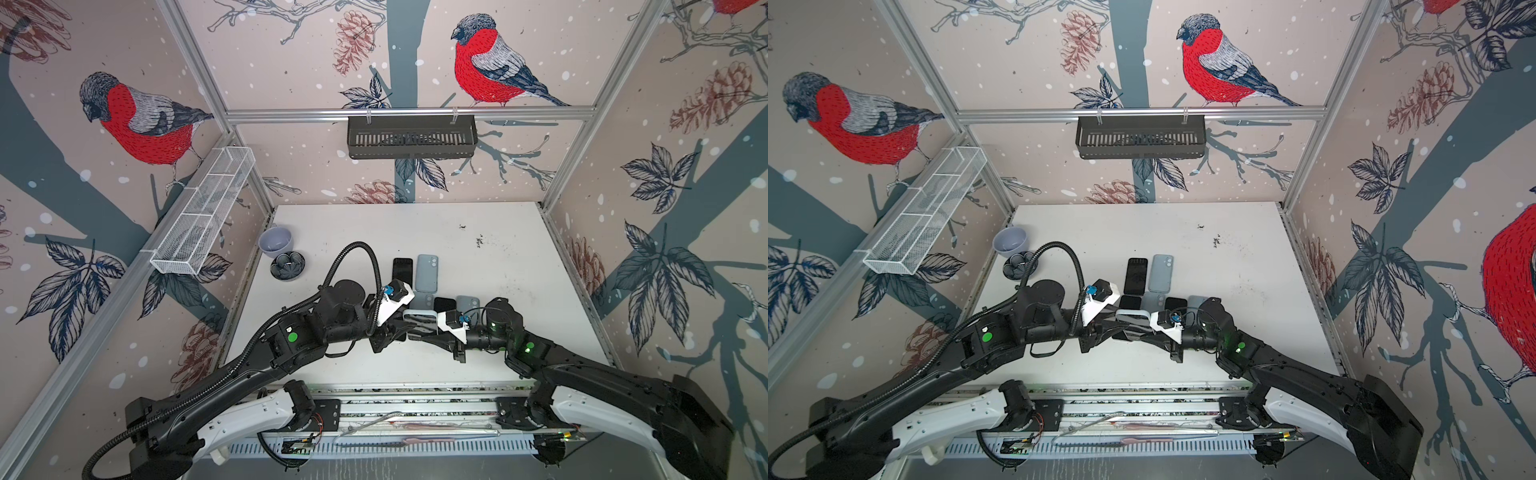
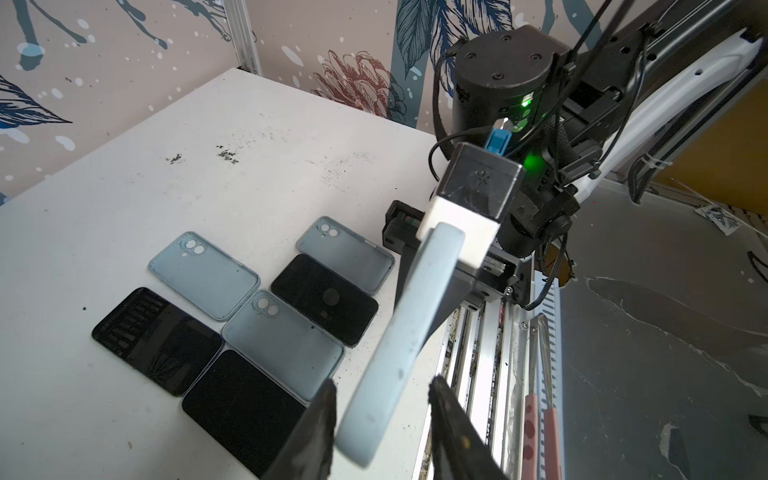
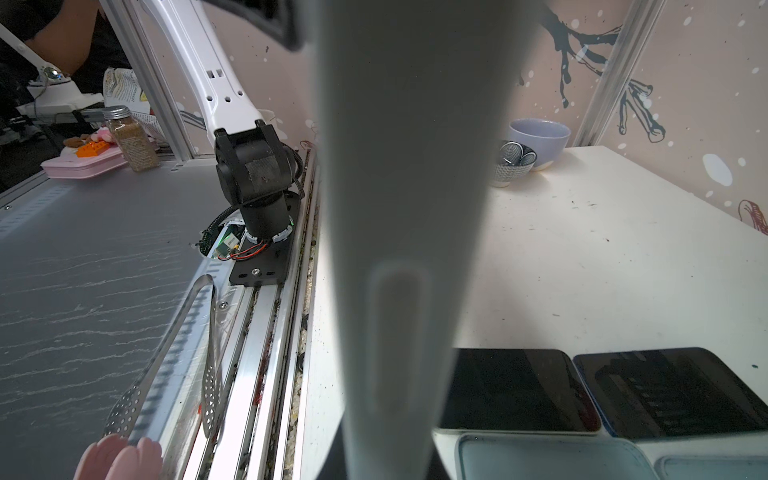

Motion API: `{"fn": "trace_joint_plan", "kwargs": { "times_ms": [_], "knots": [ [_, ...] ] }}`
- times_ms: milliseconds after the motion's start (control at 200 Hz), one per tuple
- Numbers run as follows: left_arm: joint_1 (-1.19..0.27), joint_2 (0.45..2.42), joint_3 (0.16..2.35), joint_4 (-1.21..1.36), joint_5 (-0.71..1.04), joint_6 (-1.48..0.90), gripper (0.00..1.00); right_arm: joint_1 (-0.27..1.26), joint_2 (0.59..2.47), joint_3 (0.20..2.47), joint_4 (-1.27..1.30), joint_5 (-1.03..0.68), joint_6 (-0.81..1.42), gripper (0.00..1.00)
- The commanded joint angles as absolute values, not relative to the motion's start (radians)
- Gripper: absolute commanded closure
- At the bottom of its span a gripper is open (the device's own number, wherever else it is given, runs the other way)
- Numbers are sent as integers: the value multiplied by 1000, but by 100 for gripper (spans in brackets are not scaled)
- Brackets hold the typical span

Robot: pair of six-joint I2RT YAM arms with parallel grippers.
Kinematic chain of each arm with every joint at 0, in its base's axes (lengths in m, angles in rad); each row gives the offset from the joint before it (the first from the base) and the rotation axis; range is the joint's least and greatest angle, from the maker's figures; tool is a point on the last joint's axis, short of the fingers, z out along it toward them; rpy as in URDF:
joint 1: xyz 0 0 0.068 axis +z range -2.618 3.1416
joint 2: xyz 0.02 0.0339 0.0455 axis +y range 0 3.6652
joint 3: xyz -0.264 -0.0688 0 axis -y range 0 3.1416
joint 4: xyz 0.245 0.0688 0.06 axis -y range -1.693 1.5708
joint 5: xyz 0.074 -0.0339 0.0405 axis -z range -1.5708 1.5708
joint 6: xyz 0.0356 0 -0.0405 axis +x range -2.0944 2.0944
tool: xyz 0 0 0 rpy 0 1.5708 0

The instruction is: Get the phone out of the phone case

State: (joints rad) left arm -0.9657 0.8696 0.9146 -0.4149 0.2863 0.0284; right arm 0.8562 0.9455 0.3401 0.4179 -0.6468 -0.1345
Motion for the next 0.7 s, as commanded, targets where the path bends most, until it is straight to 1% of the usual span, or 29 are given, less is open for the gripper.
{"fn": "trace_joint_plan", "kwargs": {
  "times_ms": [0, 65, 90, 115, 245, 270, 330, 345, 360, 375, 405, 425, 455, 570, 580, 600, 610, 695],
  "knots": [
    [-964, 864, 906, -413, 314, 47, 69, 860, 950, 344, 464, -656, -145, 100],
    [-964, 858, 900, -410, 316, 40, 80, 861, 956, 347, 463, -650, -138, 100],
    [-965, 856, 899, -409, 315, 39, 88, 863, 959, 349, 461, -650, -134, 100],
    [-964, 854, 895, -407, 311, 36, 100, 865, 961, 353, 458, -652, -133, 100],
    [-964, 831, 867, -389, 288, 22, 100, 873, 950, 353, 457, -624, -128, 100],
    [-965, 825, 862, -384, 287, 19, 100, 874, 945, 352, 460, -610, -121, 96],
    [-964, 813, 850, -368, 283, 8, 100, 874, 939, 353, 462, -594, -112, 92],
    [-965, 812, 847, -362, 281, 5, 100, 876, 938, 353, 464, -594, -111, 89],
    [-964, 810, 845, -358, 276, 1, 100, 878, 937, 354, 464, -592, -107, 84],
    [-965, 809, 841, -354, 272, -2, 100, 880, 934, 354, 465, -587, -104, 76],
    [-964, 807, 837, -345, 260, -10, 100, 886, 927, 355, 468, -568, -94, 58],
    [-965, 808, 833, -338, 250, -19, 100, 891, 921, 356, 470, -548, -86, 51],
    [-964, 806, 828, -324, 230, -35, 100, 898, 911, 356, 476, -520, -72, 43],
    [-964, 779, 783, -228, 102, -150, 100, 914, 823, 331, 530, -425, 6, 21],
    [-965, 774, 776, -218, 91, -163, 100, 917, 812, 327, 537, -416, 13, 18],
    [-964, 765, 762, -188, 76, -186, 100, 919, 794, 318, 549, -398, 30, 5],
    [-965, 760, 755, -174, 69, -202, 100, 920, 782, 314, 555, -387, 38, 1],
    [-964, 722, 705, -63, 21, -310, 100, 926, 681, 284, 593, -300, 106, 0]
  ]
}}
